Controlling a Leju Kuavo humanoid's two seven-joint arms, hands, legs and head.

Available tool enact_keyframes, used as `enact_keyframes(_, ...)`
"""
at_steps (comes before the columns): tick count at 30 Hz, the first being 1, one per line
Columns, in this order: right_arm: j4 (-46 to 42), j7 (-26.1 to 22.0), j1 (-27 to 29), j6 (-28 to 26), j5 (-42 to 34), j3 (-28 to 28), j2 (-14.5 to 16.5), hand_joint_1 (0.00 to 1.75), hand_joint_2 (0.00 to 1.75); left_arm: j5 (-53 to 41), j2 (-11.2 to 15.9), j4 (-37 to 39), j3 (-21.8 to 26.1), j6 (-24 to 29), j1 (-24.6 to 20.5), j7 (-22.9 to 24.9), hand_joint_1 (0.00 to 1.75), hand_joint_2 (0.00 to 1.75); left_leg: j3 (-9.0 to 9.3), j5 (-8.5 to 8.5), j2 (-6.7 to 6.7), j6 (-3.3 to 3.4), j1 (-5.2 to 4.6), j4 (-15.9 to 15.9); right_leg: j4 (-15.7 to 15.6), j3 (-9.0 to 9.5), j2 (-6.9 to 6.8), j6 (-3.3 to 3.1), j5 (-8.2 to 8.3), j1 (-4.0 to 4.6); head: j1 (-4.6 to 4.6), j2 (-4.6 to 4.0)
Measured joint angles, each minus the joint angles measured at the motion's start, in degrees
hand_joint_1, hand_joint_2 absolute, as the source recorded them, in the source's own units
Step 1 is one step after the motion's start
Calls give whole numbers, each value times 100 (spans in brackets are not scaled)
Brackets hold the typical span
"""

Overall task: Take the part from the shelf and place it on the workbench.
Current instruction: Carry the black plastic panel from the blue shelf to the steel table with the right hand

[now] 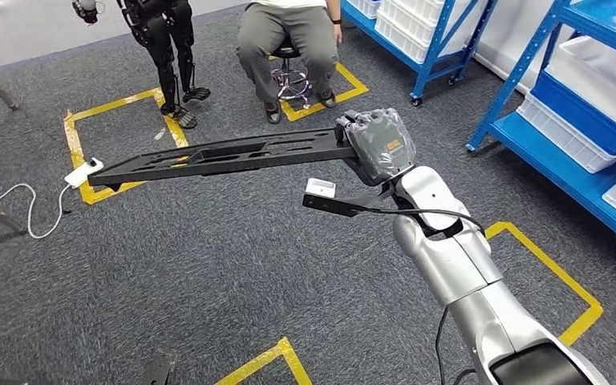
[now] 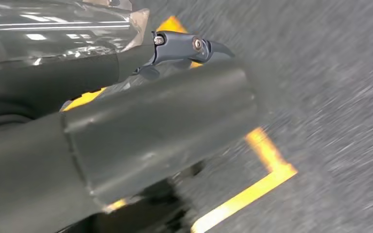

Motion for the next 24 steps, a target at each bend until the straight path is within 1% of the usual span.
enact_keyframes(1,5,3,-16,1,-4,11,24,173,175,-3,9,2,-2,-86,23,73,0,0,2,20,-42,40,2,-22,19,-17,-3,24,-22,-6,-1,0)
enact_keyframes(2,9,5,-29,1,-6,25,38,173,175,-7,20,3,-2,-133,38,144,0,0,8,47,-90,87,8,-48,105,-60,55,40,-85,-23,1,0)
enact_keyframes(3,13,8,-38,4,-7,38,45,173,175,-10,29,3,-2,-169,46,245,0,0,15,73,-141,128,22,-77,303,-152,157,48,-197,-47,5,0)
enact_keyframes(4,19,13,-41,13,-7,52,45,173,175,-20,41,3,-3,-197,51,379,0,0,18,93,-194,159,34,-95,621,-298,285,48,-352,-79,10,0)
enact_keyframes(5,25,19,-39,22,-6,67,44,173,175,-35,54,4,-3,-217,55,527,0,0,9,105,-255,176,37,-101,1023,-476,389,44,-520,-101,17,0)
enact_keyframes(6,32,25,-32,32,-5,83,44,173,175,-49,63,5,-3,-231,65,644,0,0,-1,109,-318,180,39,-102,1404,-650,445,54,-655,-119,19,0)
enact_keyframes(7,40,32,-22,40,-3,99,42,173,175,-68,70,7,-4,-237,81,725,0,0,-8,114,-385,178,43,-102,1643,-760,467,82,-722,-135,20,0)
enact_keyframes(8,45,42,-13,43,1,115,41,173,175,-84,74,9,-4,-236,100,774,0,0,-13,121,-453,172,48,-101,1671,-772,476,126,-701,-155,21,0)
enact_keyframes(9,49,53,-9,44,9,131,39,173,175,-95,77,12,-6,-231,117,803,0,0,-15,130,-518,159,59,-100,1449,-661,488,182,-590,-181,21,0)
enact_keyframes(10,50,67,-8,45,19,146,38,173,175,-104,79,14,-7,-224,130,828,0,0,-17,140,-584,137,72,-97,1040,-458,538,246,-421,-219,23,0)
enact_keyframes(11,50,82,-8,48,31,160,37,173,175,-108,84,15,-8,-219,135,849,0,0,-26,150,-642,106,77,-92,615,-254,623,292,-274,-249,25,0)
enact_keyframes(12,47,96,-8,54,41,172,38,173,175,-108,90,16,-8,-219,137,867,0,0,-39,164,-695,69,79,-90,276,-91,695,304,-157,-260,26,0)
enact_keyframes(13,39,109,-7,66,49,184,38,173,175,-108,98,16,-8,-223,138,886,0,0,-58,183,-737,27,76,-94,87,-5,751,287,-94,-258,27,0)
enact_keyframes(14,30,121,-6,83,55,195,38,173,175,-111,105,17,-8,-225,144,903,0,0,-76,208,-776,-19,74,-109,48,5,760,245,-79,-233,29,0)
enact_keyframes(15,18,132,-6,101,66,204,39,173,175,-116,110,19,-9,-225,153,925,0,0,-90,234,-812,-61,80,-129,47,1,722,195,-53,-215,27,0)
enact_keyframes(16,2,142,-6,120,81,213,41,173,175,-123,120,20,-9,-222,163,952,0,0,-110,239,-794,-92,91,-129,46,-3,681,149,-28,-222,25,0)
enact_keyframes(17,-11,151,-5,134,97,219,43,173,175,-133,128,22,-9,-218,168,979,0,0,-147,194,-717,-110,93,-74,40,-4,641,92,-4,-232,18,0)
enact_keyframes(18,-23,159,-2,146,114,223,46,173,175,-144,139,23,-10,-212,164,1012,0,0,-231,75,-594,-117,90,100,29,-4,596,33,16,-239,3,0)
enact_keyframes(19,-34,167,3,157,126,226,46,173,175,-154,150,23,-11,-204,157,1042,0,0,-362,-104,-454,-117,85,393,24,-7,549,-17,28,-234,-11,0)
enact_keyframes(20,-40,173,12,163,134,229,46,173,175,-161,156,23,-13,-199,149,1067,0,0,-529,-305,-354,-119,75,776,24,-13,504,-58,32,-205,-23,0)
enact_keyframes(21,-43,177,23,169,141,232,43,173,175,-164,163,24,-14,-194,145,1088,0,0,-697,-479,-307,-122,74,1166,25,-19,450,-81,33,-174,-30,0)
enact_keyframes(22,-44,180,35,177,147,236,42,173,175,-166,170,24,-15,-188,148,1107,0,0,-805,-573,-290,-121,74,1434,25,-24,396,-91,33,-147,-30,0)
enact_keyframes(23,-45,182,45,192,156,240,42,173,175,-166,179,25,-15,-179,151,1133,0,0,-813,-567,-277,-111,73,1503,26,-27,344,-99,33,-124,-31,0)
enact_keyframes(24,-50,183,53,210,167,245,42,173,175,-166,187,25,-15,-170,154,1166,0,0,-700,-470,-254,-94,69,1338,27,-27,293,-100,31,-108,-31,0)
